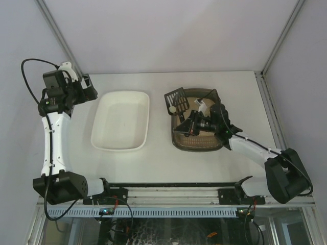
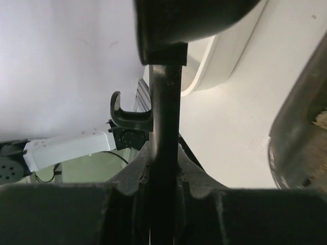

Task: Clean the litter box

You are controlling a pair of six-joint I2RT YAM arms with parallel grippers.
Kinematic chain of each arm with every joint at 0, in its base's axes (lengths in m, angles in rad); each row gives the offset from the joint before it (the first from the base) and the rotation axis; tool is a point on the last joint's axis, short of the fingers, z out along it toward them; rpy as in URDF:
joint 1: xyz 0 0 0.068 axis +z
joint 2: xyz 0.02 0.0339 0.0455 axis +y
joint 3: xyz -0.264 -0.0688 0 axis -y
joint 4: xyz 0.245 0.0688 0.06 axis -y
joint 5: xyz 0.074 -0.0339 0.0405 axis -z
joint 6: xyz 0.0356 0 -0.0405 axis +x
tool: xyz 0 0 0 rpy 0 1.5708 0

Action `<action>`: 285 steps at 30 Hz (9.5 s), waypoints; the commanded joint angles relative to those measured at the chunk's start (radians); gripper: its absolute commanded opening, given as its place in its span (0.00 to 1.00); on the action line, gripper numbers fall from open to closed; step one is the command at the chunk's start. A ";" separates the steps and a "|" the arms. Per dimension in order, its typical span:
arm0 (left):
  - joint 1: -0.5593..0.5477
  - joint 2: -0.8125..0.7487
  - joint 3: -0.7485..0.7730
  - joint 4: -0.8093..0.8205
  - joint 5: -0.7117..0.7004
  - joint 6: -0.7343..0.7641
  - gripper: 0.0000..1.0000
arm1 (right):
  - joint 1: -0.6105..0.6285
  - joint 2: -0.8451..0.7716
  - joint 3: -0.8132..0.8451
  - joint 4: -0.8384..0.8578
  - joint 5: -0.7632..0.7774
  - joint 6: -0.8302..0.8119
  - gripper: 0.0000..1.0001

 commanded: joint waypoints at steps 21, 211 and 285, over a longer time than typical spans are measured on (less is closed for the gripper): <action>0.181 0.064 0.024 -0.086 0.187 -0.025 0.96 | 0.691 0.749 1.197 -1.282 1.237 -0.596 0.00; 0.008 0.014 -0.218 0.105 0.352 0.030 1.00 | 0.113 0.183 0.367 -0.524 0.152 -0.255 0.00; -0.789 0.541 -0.080 0.560 -0.100 -0.825 1.00 | -0.146 0.372 0.708 -1.495 0.591 -0.557 0.00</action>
